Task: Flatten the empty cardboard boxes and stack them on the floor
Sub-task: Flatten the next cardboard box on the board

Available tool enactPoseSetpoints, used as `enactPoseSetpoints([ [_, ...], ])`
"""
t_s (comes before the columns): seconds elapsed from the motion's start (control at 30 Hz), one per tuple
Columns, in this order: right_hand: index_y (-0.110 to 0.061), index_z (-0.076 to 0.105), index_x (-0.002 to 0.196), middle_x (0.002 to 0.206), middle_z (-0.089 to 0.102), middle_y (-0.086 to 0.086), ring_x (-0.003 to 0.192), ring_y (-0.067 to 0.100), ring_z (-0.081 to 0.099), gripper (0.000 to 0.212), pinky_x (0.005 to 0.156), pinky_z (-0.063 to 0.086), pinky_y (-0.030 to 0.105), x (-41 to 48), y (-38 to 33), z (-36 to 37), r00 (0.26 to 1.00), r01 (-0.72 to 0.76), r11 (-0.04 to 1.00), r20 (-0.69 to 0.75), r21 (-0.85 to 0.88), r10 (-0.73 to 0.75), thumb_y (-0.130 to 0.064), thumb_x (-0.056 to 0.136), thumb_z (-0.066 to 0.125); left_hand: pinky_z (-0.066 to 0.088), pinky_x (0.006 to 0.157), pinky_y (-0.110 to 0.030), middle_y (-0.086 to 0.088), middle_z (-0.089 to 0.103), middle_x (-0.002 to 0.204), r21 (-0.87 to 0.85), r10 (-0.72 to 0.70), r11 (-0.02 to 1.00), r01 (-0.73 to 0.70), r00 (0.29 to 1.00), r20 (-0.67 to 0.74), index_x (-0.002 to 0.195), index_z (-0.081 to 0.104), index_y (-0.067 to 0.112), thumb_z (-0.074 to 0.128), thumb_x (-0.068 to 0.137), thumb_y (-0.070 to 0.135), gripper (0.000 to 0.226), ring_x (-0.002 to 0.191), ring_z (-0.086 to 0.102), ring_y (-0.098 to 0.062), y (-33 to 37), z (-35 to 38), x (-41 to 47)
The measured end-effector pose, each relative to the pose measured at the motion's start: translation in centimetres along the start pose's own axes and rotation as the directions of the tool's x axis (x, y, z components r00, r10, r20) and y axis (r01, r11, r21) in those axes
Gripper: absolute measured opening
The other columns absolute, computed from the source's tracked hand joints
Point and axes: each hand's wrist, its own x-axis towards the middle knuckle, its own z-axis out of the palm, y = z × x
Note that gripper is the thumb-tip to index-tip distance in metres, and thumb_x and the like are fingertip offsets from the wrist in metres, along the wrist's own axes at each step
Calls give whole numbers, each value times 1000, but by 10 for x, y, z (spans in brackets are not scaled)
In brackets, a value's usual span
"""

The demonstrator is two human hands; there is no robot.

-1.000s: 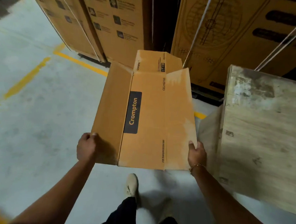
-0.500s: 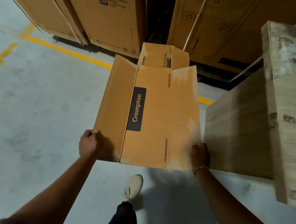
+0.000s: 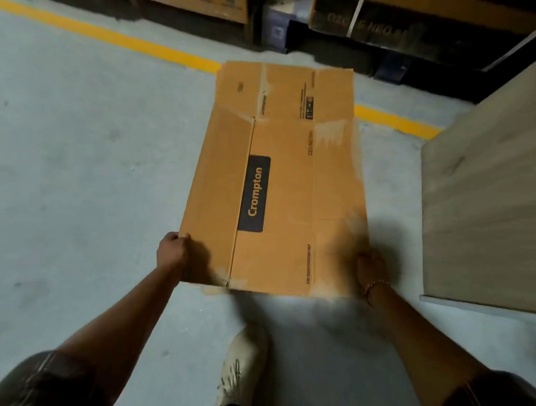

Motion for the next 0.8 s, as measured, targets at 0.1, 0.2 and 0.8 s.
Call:
enactPoseSetpoints([
  [0.1,2,57,122,111,59,25,93,32,54,39,79,40,39,23,13,25,1000,-14,999,-2,45,14,-18,89,51,53,96,-53,-19,68,109,4,-22,1000,22,1000,22,106,62,9,52,100,24,19,102,64,-39,-26,17,30],
  [0.2,3,55,127,105,56,19,89,25,50,35,76,37,34,42,29,44,1000,-16,999,18,37,16,-8,94,48,54,92,-57,-22,67,108,4,-45,999,45,998,45,107,61,7,51,100,25,21,101,64,-42,-53,29,56],
  [0.8,-24,27,153,156,36,5,141,25,38,80,113,35,45,-29,-15,-7,896,426,903,161,-54,-413,-61,89,56,30,117,-51,0,36,161,347,519,749,-564,825,223,156,30,33,29,94,76,75,147,32,-24,9,-7,-61],
])
